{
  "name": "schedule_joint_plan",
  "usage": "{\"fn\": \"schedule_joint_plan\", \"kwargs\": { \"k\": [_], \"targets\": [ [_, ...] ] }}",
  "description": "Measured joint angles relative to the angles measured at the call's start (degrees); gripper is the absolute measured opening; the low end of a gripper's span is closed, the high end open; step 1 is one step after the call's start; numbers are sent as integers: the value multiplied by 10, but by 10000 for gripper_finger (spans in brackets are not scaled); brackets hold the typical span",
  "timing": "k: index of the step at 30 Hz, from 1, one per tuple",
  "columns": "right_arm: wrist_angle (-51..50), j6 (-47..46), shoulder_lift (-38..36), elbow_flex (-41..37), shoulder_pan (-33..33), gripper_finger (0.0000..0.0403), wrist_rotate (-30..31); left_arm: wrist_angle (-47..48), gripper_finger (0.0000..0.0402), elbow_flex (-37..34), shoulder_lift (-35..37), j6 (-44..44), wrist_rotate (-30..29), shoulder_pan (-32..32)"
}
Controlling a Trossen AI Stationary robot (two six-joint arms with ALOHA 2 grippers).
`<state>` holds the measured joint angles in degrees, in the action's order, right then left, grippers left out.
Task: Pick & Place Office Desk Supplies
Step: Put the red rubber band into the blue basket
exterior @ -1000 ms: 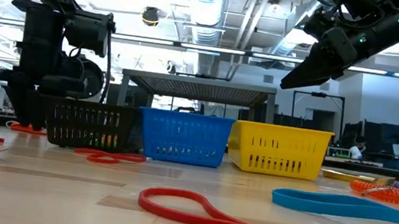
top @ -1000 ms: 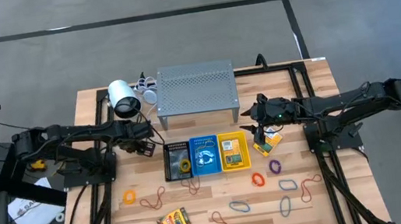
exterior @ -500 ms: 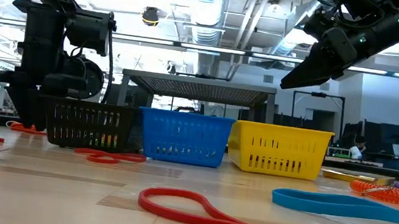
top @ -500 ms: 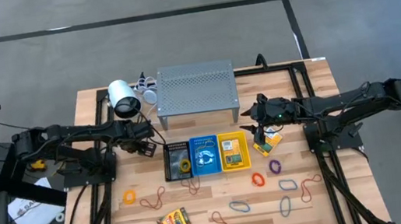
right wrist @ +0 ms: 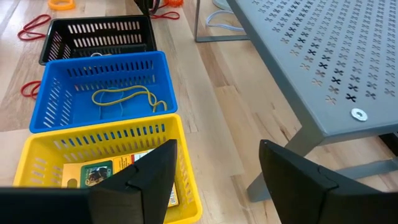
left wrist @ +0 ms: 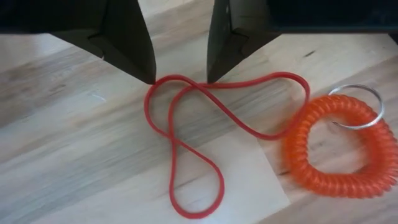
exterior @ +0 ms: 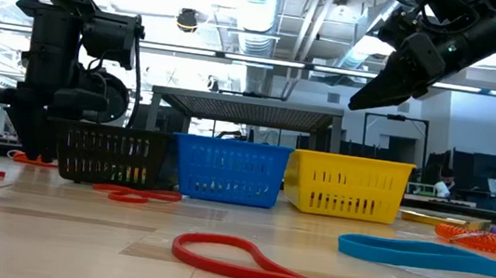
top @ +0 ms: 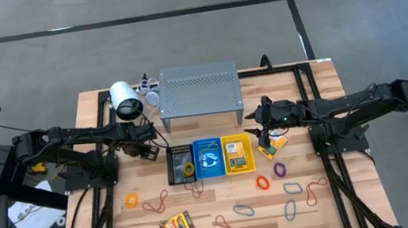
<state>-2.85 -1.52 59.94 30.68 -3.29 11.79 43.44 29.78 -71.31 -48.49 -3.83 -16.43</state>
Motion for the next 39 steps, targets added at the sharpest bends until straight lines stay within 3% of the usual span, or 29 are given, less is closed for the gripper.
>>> {"fn": "schedule_joint_plan", "kwargs": {
  "k": [9,17,26,39],
  "targets": [
    [0,0,0,0,11,224,0,-7,72,0,0,0,-4,0],
    [0,0,0,0,10,224,0,-23,63,0,0,0,-4,0],
    [0,0,0,0,10,224,0,-19,84,0,0,2,12,0],
    [0,0,0,0,10,224,0,-32,186,0,0,17,21,0]
  ]
}}
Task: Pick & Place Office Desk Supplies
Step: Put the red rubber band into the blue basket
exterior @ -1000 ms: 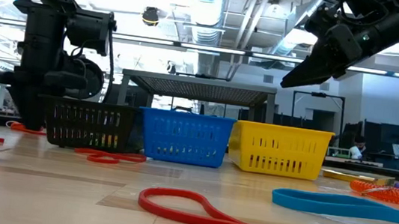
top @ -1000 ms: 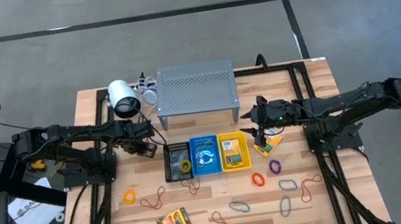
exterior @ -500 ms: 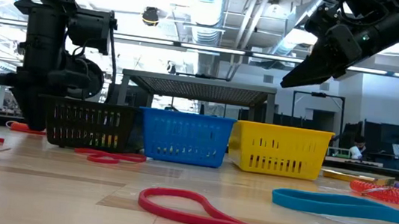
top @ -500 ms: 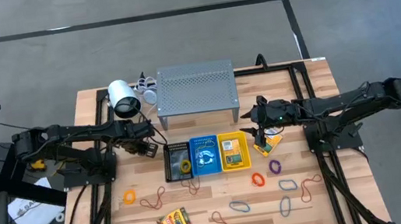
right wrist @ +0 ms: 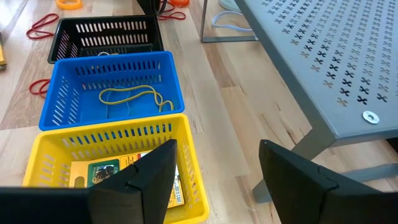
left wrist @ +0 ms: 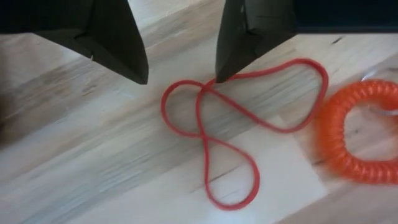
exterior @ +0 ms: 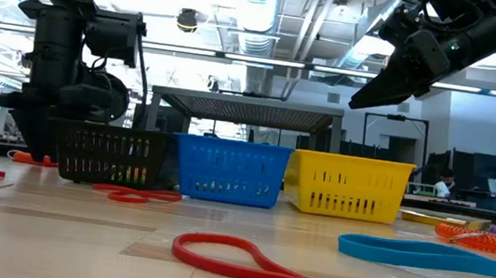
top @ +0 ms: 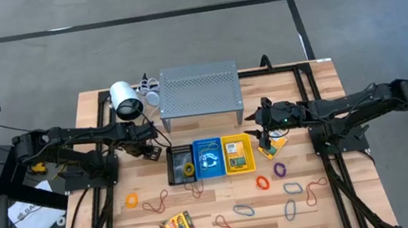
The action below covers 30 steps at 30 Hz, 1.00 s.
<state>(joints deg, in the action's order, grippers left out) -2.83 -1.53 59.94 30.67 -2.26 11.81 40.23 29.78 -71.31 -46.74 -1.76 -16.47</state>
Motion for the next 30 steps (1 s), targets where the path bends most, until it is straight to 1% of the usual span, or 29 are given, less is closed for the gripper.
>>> {"fn": "schedule_joint_plan", "kwargs": {
  "k": [6,13,23,27,30],
  "targets": [
    [0,0,0,0,0,224,0,-25,200,0,0,2,-27,0],
    [0,0,0,0,0,224,0,-26,190,0,-1,-1,-27,0],
    [0,0,0,0,0,224,0,-28,179,6,-68,15,-20,0],
    [0,0,0,0,0,224,0,-29,177,2,-60,16,-19,0],
    [0,0,0,0,0,224,0,-31,164,0,-41,16,-19,0]
  ]
}}
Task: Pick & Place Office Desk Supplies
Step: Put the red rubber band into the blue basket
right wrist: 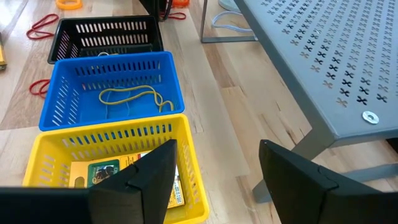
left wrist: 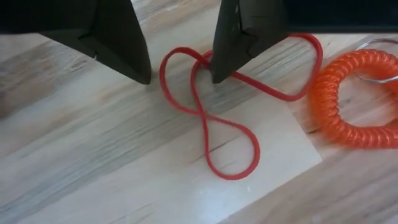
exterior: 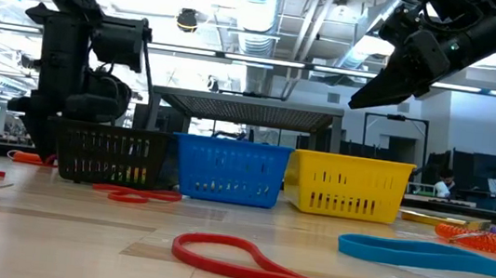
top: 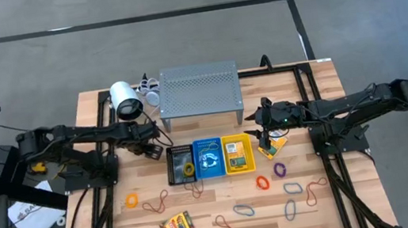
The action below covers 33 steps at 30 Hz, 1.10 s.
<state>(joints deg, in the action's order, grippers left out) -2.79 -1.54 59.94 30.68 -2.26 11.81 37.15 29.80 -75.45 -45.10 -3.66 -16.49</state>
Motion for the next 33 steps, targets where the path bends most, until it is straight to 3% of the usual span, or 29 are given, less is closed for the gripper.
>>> {"fn": "schedule_joint_plan", "kwargs": {
  "k": [12,21,33],
  "targets": [
    [1,0,0,0,-1,224,0,0,9,-2,18,13,-32,0],
    [2,0,0,0,-1,224,0,2,3,-1,19,28,-32,0],
    [2,0,0,0,-1,224,0,4,3,25,35,94,22,1]
  ]
}}
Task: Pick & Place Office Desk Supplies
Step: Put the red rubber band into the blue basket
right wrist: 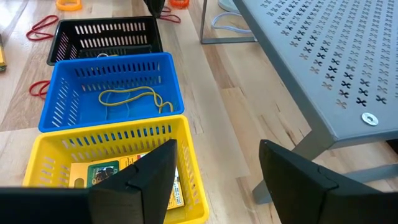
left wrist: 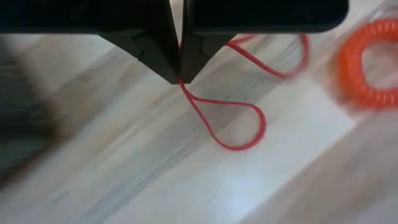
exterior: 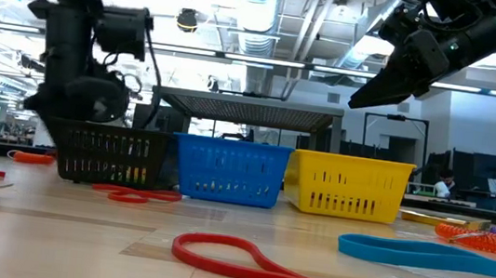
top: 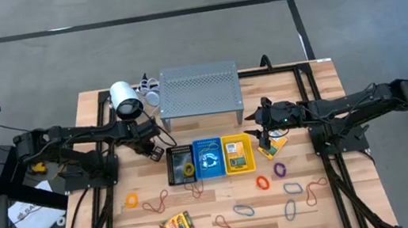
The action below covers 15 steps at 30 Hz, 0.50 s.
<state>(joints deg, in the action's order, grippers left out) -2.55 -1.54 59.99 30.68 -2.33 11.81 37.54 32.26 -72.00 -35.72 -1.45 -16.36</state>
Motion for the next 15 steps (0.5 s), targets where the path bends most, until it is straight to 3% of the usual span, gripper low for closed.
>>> {"fn": "schedule_joint_plan", "kwargs": {
  "k": [15],
  "targets": [
    [9,4,0,0,0,224,0,26,3,23,268,26,40,1]
  ]
}}
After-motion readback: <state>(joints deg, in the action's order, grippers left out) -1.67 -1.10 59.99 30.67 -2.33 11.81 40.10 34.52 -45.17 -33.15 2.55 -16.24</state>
